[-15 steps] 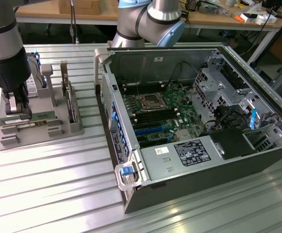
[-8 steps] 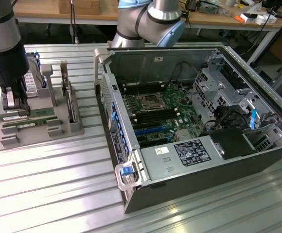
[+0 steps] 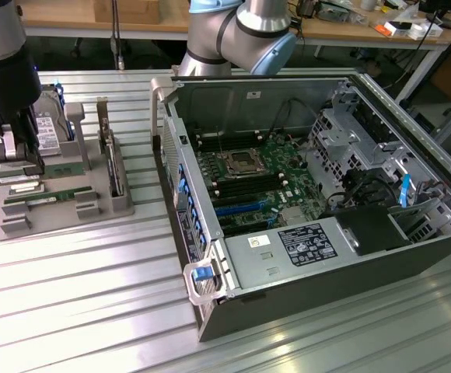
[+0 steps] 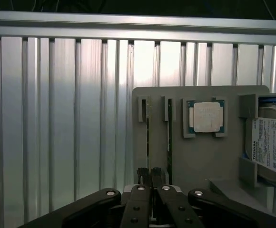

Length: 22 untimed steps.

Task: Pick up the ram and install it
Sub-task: 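Pick up the ram and move it above insertion slot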

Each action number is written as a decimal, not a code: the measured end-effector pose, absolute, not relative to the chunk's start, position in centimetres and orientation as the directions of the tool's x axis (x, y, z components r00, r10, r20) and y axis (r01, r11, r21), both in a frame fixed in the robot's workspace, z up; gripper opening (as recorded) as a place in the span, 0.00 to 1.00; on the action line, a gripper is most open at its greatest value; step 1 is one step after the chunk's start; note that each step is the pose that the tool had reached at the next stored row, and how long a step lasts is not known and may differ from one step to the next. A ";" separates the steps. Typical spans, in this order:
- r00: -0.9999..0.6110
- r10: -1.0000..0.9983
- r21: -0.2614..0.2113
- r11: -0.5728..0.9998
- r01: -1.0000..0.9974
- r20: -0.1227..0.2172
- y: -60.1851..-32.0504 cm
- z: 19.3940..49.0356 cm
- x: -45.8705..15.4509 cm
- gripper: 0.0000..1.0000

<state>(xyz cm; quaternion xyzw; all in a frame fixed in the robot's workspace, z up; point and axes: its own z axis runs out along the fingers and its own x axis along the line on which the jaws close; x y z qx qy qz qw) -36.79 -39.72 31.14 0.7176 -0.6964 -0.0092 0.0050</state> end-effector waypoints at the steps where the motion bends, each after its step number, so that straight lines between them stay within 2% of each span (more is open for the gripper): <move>1: 0.030 -1.000 0.020 -0.030 -0.999 -0.006 -39.7 31.6 -36.8 0.12; 15: 0.030 -1.000 0.020 -0.030 -0.999 -0.006 -39.7 35.2 -36.8 0.12; 22: 0.030 -1.000 0.020 -0.030 -0.999 -0.006 -39.7 39.2 -36.8 0.12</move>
